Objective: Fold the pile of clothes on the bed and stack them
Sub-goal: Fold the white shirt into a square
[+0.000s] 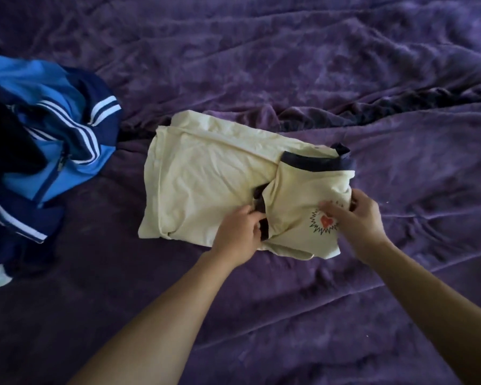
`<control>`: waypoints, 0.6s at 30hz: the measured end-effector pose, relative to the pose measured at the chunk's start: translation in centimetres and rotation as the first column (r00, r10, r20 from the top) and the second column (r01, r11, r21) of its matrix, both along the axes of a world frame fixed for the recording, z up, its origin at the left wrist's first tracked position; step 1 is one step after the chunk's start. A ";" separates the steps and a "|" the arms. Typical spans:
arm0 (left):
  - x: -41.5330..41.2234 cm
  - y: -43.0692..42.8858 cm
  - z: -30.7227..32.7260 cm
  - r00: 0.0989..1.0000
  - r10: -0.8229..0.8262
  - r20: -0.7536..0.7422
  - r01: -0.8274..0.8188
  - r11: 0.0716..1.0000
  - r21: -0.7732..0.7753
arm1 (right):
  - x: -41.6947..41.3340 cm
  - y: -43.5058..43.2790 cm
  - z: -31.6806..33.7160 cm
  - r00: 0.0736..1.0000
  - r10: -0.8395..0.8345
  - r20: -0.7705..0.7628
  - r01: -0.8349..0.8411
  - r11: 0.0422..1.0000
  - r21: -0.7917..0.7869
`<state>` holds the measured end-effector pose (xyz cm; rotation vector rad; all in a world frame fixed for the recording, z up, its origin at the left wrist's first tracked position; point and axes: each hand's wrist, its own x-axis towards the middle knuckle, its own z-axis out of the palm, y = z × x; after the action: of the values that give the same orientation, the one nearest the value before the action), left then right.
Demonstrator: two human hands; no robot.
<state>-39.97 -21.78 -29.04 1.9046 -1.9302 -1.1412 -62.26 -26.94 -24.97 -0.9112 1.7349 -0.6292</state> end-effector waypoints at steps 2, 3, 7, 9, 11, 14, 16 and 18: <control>2.1 0.3 1.3 0.980 0.193 -0.049 -0.196 0.977 -0.085 | 2.8 -0.5 3.0 0.997 0.072 0.014 -0.070 0.995 -0.067; 3.4 0.7 2.0 0.959 0.279 -0.051 -0.284 0.951 -0.124 | 4.6 -0.8 4.3 0.991 0.130 -0.027 -0.132 0.987 -0.087; 9.2 3.7 3.9 0.848 0.528 -0.038 -0.525 0.830 -0.189 | 14.1 -2.9 6.4 0.922 0.348 -0.169 -0.358 0.933 -0.028; 12.2 5.6 4.0 0.825 0.565 0.013 -0.551 0.810 -0.200 | 19.5 -3.8 5.6 0.897 0.416 -0.152 -0.420 0.907 0.005; 14.8 7.5 3.5 0.810 0.585 0.038 -0.569 0.800 -0.191 | 24.7 -4.1 4.0 0.853 0.507 -0.126 -0.503 0.862 0.061; 17.5 9.7 2.9 0.768 0.639 0.039 -0.629 0.765 -0.139 | 29.7 -3.1 1.6 0.833 0.526 0.172 -0.553 0.799 0.235; 18.2 10.1 2.7 0.745 0.666 0.039 -0.653 0.741 -0.156 | 29.9 -2.0 0.7 0.810 0.581 0.085 -0.587 0.796 0.147; 17.9 9.5 2.8 0.774 0.631 0.060 -0.600 0.759 -0.253 | 27.7 -1.6 0.1 0.786 0.560 -0.262 -0.606 0.782 -0.148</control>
<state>-22.10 -12.31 -26.28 2.2752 -1.2234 -0.5751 -34.59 -28.50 -24.83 -1.6459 1.4426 -0.3171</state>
